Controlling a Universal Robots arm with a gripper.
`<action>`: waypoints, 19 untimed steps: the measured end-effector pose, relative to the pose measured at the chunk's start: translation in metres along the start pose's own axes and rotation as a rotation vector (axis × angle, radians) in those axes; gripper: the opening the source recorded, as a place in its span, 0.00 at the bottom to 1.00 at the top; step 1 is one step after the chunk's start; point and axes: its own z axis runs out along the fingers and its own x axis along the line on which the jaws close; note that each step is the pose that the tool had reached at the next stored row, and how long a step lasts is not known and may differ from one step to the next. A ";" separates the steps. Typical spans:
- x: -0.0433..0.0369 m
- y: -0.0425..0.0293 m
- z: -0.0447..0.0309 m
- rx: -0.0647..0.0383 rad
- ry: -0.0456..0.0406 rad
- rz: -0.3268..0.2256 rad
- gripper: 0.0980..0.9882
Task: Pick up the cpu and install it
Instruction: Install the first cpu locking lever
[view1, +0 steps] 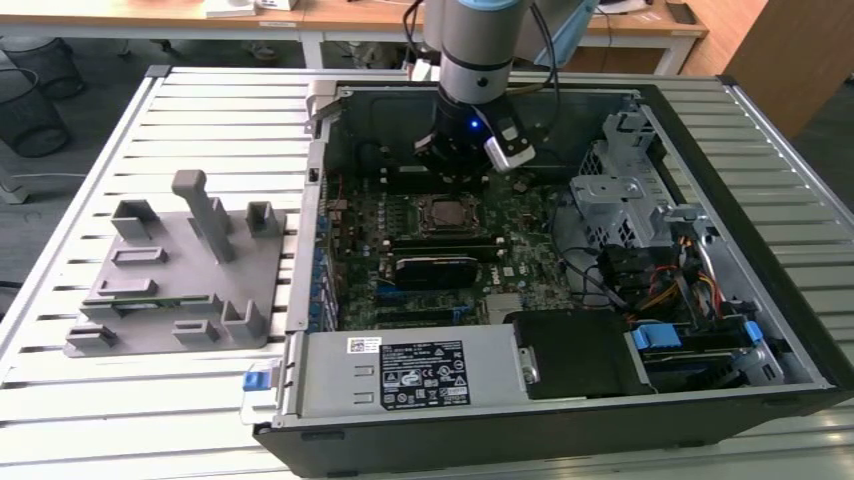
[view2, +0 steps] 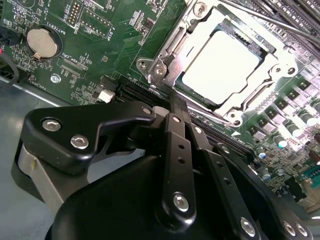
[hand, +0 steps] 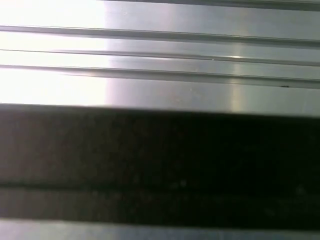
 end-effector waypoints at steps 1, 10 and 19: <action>-0.0001 0.0000 0.0008 0.001 0.0005 0.000 0.01; -0.0002 0.0001 -0.0005 0.005 0.0029 0.000 0.01; -0.0010 -0.0003 0.0020 0.058 0.0180 0.001 0.01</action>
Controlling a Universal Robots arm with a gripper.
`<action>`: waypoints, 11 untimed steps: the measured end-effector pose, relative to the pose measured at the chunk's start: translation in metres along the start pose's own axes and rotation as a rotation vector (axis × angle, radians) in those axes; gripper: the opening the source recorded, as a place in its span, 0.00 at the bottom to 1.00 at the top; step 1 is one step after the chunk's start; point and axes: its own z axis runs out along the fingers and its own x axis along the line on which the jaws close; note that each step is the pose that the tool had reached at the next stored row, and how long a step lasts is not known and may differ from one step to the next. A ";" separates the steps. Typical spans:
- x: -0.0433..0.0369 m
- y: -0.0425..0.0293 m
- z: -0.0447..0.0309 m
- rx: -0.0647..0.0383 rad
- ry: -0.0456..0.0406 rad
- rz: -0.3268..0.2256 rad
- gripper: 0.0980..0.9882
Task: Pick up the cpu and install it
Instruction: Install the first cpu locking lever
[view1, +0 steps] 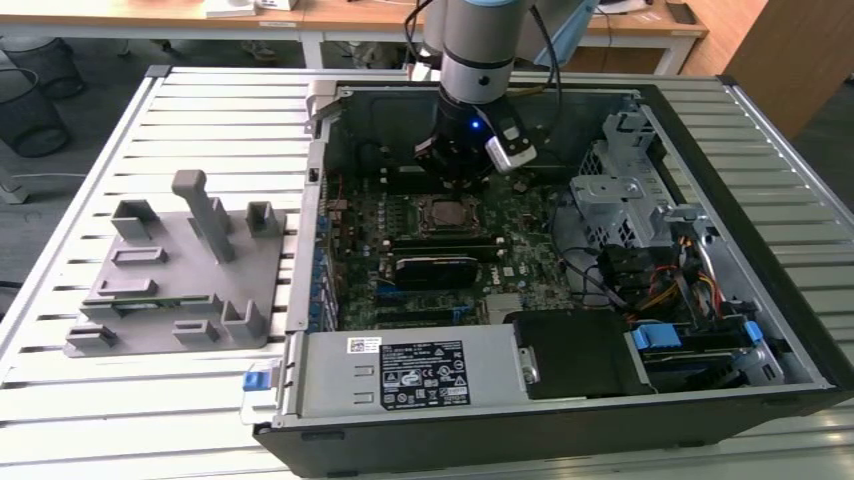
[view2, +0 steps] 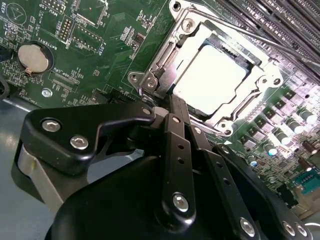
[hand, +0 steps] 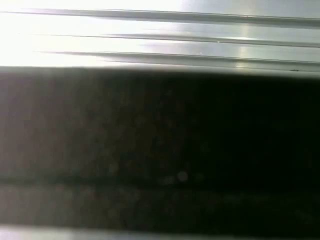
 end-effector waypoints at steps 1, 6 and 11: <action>0.0001 -0.0001 -0.0001 -0.010 0.0008 0.000 0.01; -0.0003 0.0007 0.0010 -0.083 -0.0020 -0.002 0.01; -0.0001 0.0003 -0.0008 -0.106 -0.0014 -0.002 0.01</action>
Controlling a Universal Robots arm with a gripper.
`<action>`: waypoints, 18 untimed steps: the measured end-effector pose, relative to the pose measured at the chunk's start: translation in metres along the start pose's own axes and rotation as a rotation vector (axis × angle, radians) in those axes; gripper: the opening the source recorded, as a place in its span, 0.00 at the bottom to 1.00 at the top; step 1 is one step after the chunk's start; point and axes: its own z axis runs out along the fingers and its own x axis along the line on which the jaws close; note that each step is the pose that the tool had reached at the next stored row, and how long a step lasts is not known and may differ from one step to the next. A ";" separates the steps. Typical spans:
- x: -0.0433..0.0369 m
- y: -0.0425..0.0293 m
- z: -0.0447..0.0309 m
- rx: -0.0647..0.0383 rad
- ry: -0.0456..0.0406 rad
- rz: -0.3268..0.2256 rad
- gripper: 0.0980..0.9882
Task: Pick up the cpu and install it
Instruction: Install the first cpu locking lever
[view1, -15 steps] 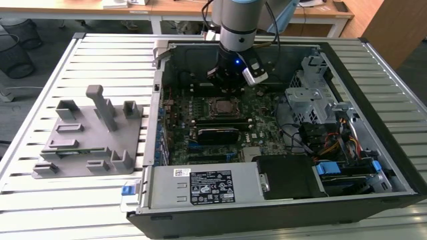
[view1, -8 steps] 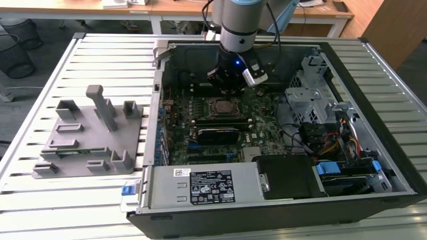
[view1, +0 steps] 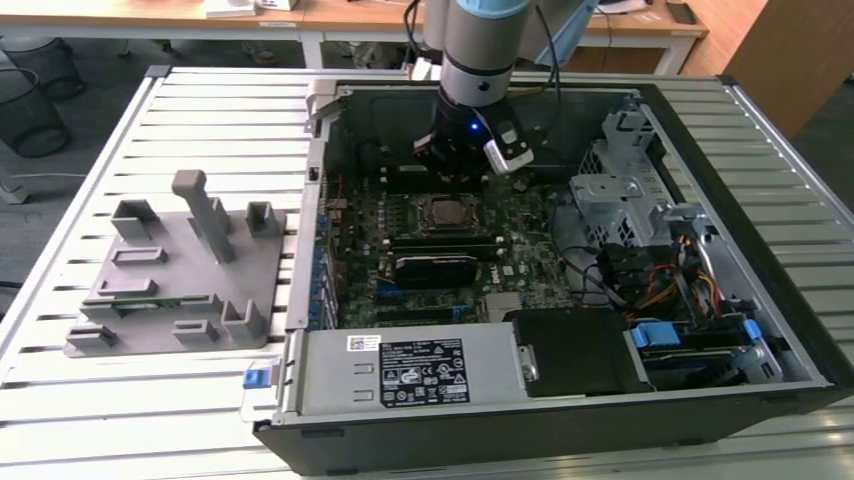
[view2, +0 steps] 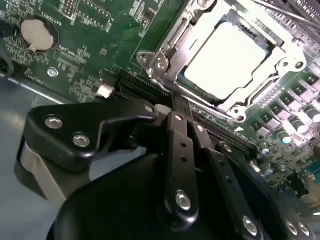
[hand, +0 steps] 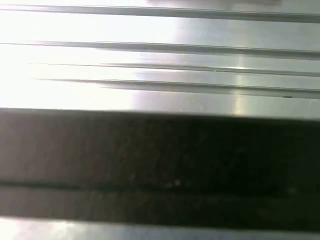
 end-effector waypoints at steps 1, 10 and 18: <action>0.0000 0.0001 -0.0013 0.000 0.0002 0.000 0.01; 0.0004 -0.0056 -0.0099 0.001 0.0005 0.000 0.01; -0.0022 -0.0090 -0.0100 0.001 0.0006 0.000 0.01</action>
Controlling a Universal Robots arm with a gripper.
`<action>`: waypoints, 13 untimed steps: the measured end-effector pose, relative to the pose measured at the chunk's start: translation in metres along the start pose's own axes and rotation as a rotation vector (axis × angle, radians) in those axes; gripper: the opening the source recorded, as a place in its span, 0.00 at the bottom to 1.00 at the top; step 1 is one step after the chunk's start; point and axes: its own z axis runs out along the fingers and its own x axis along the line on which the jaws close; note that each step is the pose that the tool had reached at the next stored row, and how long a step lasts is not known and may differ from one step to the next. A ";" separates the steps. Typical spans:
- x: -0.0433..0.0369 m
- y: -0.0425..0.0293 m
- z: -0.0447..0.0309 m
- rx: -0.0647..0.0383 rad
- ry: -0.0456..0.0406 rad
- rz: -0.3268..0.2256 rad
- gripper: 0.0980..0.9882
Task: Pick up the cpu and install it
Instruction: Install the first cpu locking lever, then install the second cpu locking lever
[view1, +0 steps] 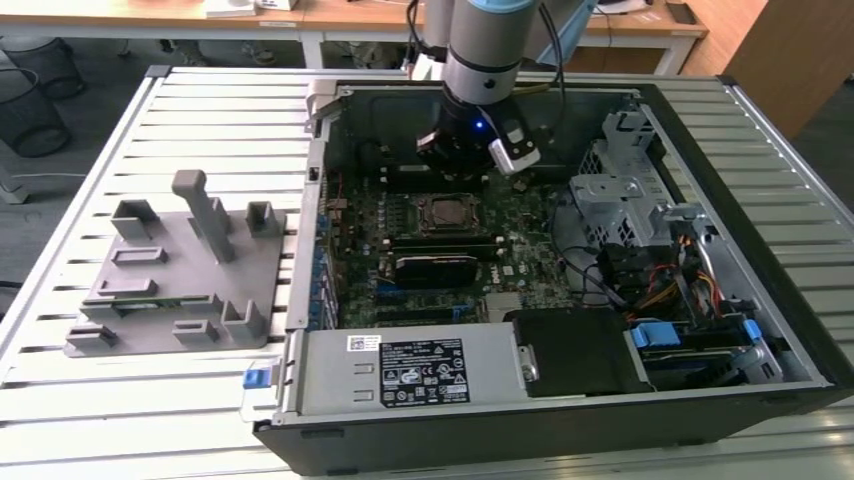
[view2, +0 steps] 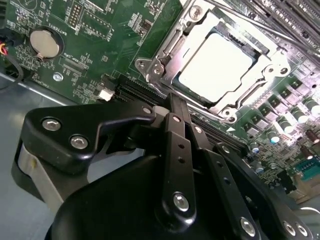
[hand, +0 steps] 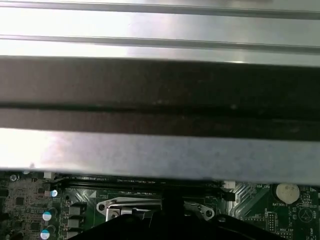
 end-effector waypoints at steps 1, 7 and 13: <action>-0.0006 -0.0001 0.0000 0.000 0.0000 0.000 0.01; -0.0027 -0.0009 -0.0001 0.000 -0.0001 0.000 0.01; -0.0039 -0.0026 -0.0004 0.000 0.0000 0.000 0.01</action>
